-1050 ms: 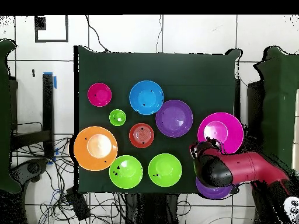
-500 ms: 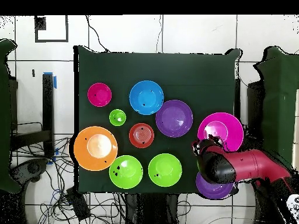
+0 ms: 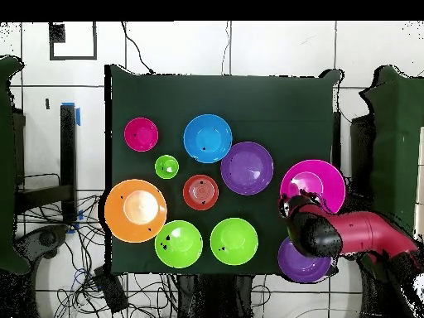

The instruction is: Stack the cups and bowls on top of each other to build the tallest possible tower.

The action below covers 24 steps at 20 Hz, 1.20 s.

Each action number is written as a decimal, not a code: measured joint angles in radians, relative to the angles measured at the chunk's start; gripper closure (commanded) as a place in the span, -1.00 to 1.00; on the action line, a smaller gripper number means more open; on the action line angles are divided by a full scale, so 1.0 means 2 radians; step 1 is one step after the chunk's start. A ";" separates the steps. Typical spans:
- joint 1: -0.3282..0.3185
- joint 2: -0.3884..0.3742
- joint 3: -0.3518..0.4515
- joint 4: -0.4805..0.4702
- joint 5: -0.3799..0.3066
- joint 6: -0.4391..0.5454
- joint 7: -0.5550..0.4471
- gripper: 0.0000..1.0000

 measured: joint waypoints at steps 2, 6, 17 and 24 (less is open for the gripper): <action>0.000 0.004 0.000 -0.001 0.000 0.000 0.000 -1.00; 0.000 0.011 0.000 -0.001 0.000 0.000 0.000 -1.00; 0.003 0.015 0.000 -0.001 -0.021 -0.002 0.000 -1.00; 0.008 0.015 -0.001 -0.001 -0.032 -0.007 0.000 -1.00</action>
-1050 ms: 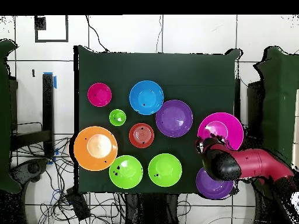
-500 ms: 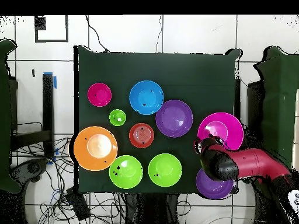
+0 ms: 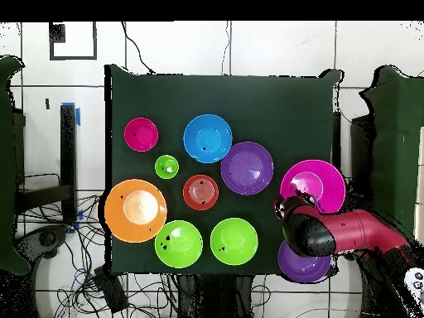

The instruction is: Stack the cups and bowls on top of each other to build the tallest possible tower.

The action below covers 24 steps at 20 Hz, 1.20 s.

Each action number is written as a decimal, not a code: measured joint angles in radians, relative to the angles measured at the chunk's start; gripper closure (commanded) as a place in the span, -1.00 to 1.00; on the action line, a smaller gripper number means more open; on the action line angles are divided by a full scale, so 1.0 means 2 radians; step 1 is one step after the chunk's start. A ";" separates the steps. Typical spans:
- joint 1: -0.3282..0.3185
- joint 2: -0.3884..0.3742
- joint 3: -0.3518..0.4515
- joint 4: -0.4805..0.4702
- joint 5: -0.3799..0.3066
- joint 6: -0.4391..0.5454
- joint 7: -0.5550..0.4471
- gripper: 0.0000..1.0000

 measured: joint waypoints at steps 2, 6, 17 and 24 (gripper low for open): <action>0.001 0.000 0.000 0.000 -0.002 -0.002 0.000 -1.00; 0.003 0.000 -0.002 0.000 -0.005 -0.003 0.000 -1.00; 0.012 0.000 -0.009 0.000 -0.007 -0.003 0.000 -1.00; 0.012 0.005 -0.016 0.000 -0.007 -0.014 0.000 -1.00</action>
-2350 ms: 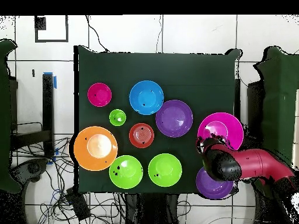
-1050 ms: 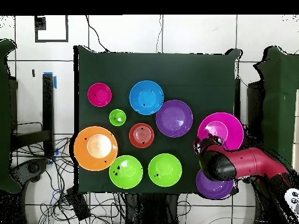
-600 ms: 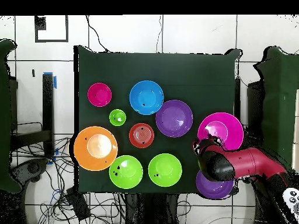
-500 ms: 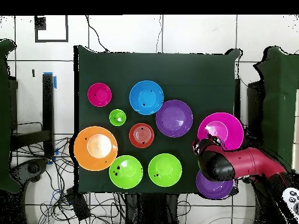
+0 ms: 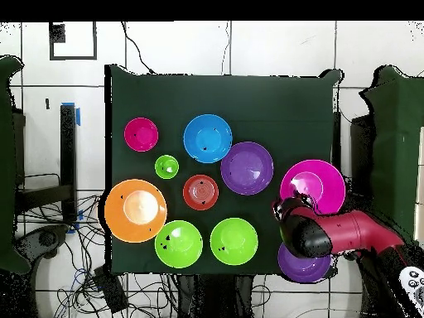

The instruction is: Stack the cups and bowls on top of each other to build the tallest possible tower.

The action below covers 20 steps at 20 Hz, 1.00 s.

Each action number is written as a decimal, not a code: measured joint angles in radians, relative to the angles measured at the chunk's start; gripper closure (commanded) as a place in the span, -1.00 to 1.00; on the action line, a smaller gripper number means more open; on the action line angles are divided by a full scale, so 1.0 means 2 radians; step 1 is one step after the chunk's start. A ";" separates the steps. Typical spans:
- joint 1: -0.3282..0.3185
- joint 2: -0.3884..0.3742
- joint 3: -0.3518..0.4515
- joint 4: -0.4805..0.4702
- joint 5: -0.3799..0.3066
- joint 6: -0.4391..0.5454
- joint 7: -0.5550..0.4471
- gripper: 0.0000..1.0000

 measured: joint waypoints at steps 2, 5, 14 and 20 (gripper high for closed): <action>0.000 0.003 -0.004 0.000 0.000 -0.006 0.000 -1.00; 0.000 0.006 -0.007 0.000 0.000 -0.011 0.000 -1.00; 0.000 0.025 -0.020 0.000 0.000 -0.024 0.000 -1.00; 0.000 0.032 -0.024 0.000 0.000 -0.026 0.000 -1.00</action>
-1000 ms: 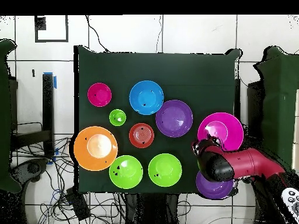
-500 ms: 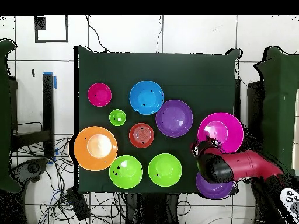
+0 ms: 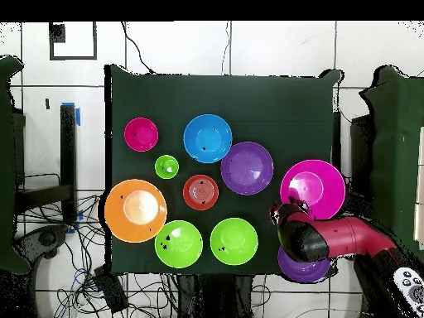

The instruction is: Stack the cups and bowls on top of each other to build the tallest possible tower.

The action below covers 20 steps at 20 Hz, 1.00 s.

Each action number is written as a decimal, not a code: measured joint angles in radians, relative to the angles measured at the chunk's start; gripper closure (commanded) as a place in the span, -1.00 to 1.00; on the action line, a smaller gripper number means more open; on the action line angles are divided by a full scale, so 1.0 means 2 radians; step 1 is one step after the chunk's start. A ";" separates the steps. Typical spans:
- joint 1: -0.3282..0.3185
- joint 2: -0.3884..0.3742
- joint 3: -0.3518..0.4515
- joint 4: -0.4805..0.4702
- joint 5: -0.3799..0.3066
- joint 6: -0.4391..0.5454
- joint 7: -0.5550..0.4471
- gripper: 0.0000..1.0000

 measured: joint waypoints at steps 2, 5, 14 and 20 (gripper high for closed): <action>0.000 0.002 0.000 0.000 0.000 0.000 0.000 -1.00; 0.000 0.005 -0.001 0.000 0.000 0.000 0.000 -1.00; 0.008 0.013 -0.021 -0.003 -0.016 -0.019 0.000 -1.00; 0.001 0.023 -0.028 -0.008 -0.027 -0.028 0.000 -1.00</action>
